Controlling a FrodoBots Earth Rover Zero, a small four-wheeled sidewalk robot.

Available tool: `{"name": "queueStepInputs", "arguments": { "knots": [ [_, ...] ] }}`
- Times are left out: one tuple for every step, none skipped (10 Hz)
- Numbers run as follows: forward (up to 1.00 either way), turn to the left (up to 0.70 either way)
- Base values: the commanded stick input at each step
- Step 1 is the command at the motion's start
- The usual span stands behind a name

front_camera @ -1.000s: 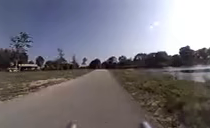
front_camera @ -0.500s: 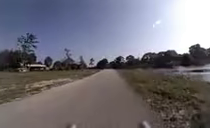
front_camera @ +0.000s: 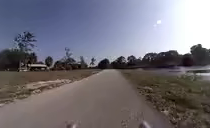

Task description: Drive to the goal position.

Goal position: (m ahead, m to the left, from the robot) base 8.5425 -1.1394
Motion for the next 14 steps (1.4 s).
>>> {"name": "queueStepInputs", "arguments": {
  "knots": [
    [1.0,0.03],
    [1.0,0.03],
    [1.0,0.03],
    [1.0,0.03],
    [1.0,0.04],
    [1.0,0.03],
    [1.0,0.03],
    [1.0,0.03],
    [1.0,0.03],
    [1.0,0.04],
    [1.0,0.19],
    [1.0,0.33],
    [1.0,0.38],
    [1.0,0.29]
  ]
}}
